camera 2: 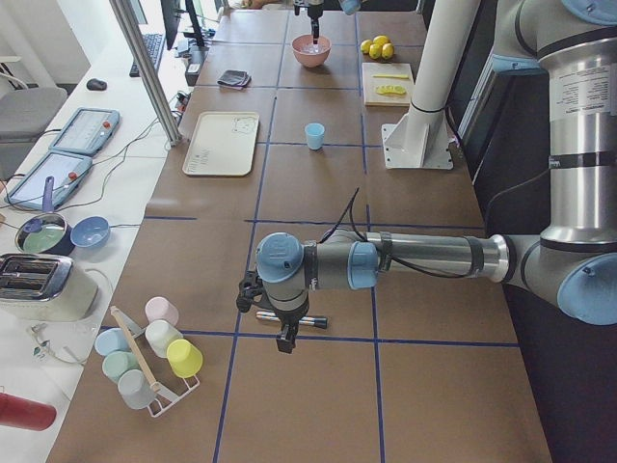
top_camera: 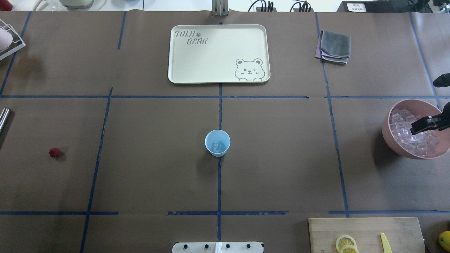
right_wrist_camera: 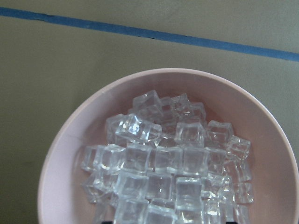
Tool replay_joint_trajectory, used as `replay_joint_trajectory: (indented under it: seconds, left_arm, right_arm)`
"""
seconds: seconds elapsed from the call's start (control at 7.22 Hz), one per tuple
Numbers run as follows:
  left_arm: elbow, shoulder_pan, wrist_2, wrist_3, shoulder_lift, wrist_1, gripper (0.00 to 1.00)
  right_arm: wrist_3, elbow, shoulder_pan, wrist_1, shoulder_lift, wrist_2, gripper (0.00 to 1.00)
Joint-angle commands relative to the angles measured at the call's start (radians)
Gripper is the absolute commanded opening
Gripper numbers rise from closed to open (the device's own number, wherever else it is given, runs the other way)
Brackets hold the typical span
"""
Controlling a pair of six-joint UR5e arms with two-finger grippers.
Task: Mash ice and strawberries in cup
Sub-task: 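Lower the right gripper into the bowl and grasp another ice cube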
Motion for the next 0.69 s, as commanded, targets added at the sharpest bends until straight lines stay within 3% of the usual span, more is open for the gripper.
replay_joint_trajectory:
  seconds: [0.0,0.55]
  left_arm:
    - [0.000,0.000,0.000,0.000,-0.001,-0.002,1.00]
    - [0.000,0.000,0.000,0.002,-0.001,0.000,1.00]
  right_arm:
    - [0.012,-0.066,-0.001,0.084,0.008,0.005,0.82]
    - [0.058,-0.029,-0.015,0.086,-0.001,0.044,0.78]
